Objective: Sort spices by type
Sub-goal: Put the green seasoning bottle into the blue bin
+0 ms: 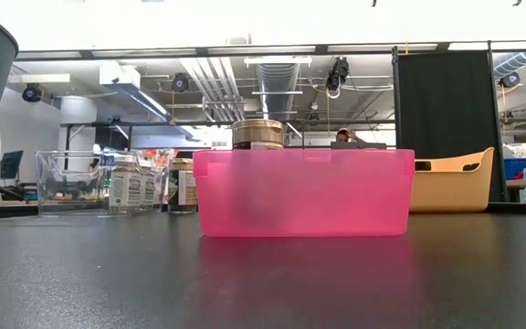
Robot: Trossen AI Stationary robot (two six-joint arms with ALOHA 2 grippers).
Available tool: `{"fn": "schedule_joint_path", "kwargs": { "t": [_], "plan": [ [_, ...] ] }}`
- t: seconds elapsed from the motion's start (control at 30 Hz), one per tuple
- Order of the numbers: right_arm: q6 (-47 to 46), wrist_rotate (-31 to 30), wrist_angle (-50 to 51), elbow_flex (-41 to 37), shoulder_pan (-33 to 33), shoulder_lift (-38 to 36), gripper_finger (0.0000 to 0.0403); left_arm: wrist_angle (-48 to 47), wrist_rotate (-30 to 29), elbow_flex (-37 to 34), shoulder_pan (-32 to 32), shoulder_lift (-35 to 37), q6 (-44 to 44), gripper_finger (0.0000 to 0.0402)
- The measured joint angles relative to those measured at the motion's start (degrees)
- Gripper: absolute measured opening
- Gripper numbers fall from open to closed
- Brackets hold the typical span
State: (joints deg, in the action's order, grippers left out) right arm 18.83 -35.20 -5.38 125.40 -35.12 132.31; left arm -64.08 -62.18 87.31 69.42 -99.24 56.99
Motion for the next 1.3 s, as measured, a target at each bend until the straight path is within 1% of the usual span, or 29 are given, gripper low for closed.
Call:
{"fn": "schedule_joint_path", "kwargs": {
  "t": [0.13,0.23,0.3,0.4,0.53,0.67,0.73,0.9,1.03,1.17,1.23,1.3],
  "plan": [
    [2.3,4.4,-0.9,0.0,0.6,0.0,0.0195,2.2,0.2,0.0,0.0,-0.1,-0.8,0.0272],
    [4.3,5.3,-0.8,0.0,1.1,0.0,0.0195,4.5,1.2,0.0,0.0,-0.1,-1.8,0.0272],
    [5.1,6.0,-0.5,-0.1,1.5,0.0,0.0195,4.5,3.4,-0.1,0.2,-0.1,-1.9,0.0272],
    [6.3,7.5,-0.4,-0.2,1.7,0.0,0.0195,4.7,3.7,-0.1,0.5,0.0,-0.4,0.0272],
    [7.4,11.7,-2.9,-0.3,2.1,0.0,0.0195,5.3,2.5,-0.1,0.2,0.0,0.4,0.0272],
    [9.7,13.1,-5.6,-0.8,2.3,0.0,0.0195,5.6,2.0,-0.1,-0.1,0.0,0.5,0.0279],
    [10.4,13.9,-6.6,-1.1,2.6,0.0,0.0195,5.6,0.1,-0.1,0.0,0.0,0.5,0.0288],
    [9.7,16.2,-8.2,-1.5,3.5,0.0,0.0195,6.2,-2.6,-0.1,-0.2,0.0,-1.1,0.0309],
    [8.0,16.4,-9.3,-2.4,4.2,0.0,0.0195,6.6,-3.1,-0.1,-0.2,-0.2,-3.4,0.0312],
    [7.7,16.3,-10.3,-3.1,4.8,0.0,0.0195,6.5,-3.0,-0.1,-0.3,-0.4,-4.2,0.0300],
    [7.5,16.2,-10.2,-3.2,4.9,0.0,0.0195,6.5,-2.7,-0.1,-0.3,-0.4,-4.1,0.0282],
    [7.1,16.3,-10.0,-3.2,4.9,0.0,0.0195,6.5,-1.8,-0.1,-0.3,-0.4,-4.1,0.0257]
  ]
}}
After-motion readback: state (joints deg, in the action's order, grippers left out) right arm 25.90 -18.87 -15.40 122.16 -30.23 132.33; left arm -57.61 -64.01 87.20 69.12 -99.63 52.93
